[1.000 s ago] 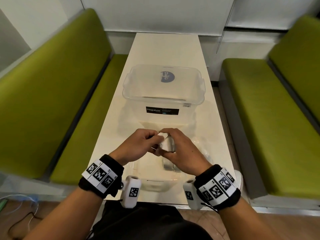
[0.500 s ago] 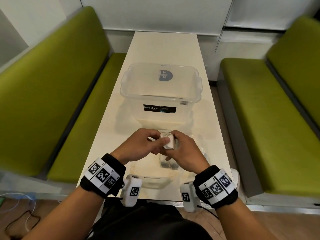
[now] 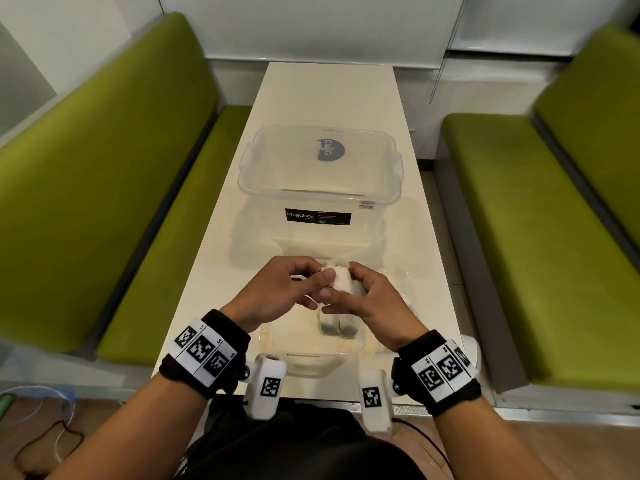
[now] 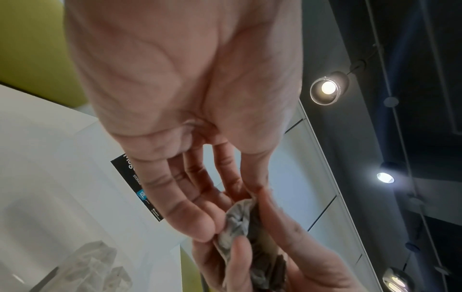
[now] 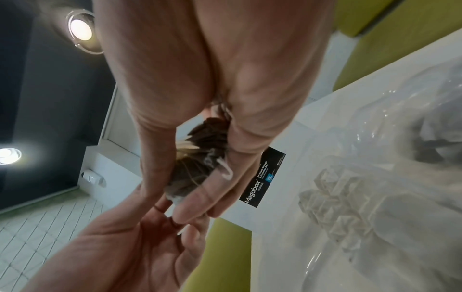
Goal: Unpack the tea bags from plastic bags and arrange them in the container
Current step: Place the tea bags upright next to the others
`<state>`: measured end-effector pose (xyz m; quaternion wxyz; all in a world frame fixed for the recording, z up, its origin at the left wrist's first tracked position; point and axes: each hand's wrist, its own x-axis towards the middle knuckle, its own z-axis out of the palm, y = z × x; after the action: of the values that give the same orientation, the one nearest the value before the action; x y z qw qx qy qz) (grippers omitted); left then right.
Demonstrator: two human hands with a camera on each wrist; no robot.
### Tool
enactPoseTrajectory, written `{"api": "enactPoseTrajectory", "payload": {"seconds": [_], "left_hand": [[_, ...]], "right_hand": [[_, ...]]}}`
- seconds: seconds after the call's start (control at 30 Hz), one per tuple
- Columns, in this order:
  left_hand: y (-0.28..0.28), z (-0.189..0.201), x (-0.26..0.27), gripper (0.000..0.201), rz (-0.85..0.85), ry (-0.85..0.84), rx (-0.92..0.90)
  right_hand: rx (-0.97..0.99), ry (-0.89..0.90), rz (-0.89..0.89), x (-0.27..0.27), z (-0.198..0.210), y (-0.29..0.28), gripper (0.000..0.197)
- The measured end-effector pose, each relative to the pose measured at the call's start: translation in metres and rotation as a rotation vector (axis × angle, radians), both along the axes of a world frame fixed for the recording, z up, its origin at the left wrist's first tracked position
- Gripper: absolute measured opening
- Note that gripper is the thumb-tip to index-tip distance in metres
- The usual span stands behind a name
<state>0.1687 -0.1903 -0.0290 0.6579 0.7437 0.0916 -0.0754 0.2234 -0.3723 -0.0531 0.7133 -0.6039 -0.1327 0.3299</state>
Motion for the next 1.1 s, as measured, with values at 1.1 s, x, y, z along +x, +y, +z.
{"api": "enactPoseTrajectory", "payload": {"seconds": [1.1], "left_hand": [[0.025, 0.028, 0.014, 0.009, -0.155, -0.131, 0.643]], "right_hand": [[-0.108, -0.134, -0.072, 0.015, -0.010, -0.001, 0.034]]}}
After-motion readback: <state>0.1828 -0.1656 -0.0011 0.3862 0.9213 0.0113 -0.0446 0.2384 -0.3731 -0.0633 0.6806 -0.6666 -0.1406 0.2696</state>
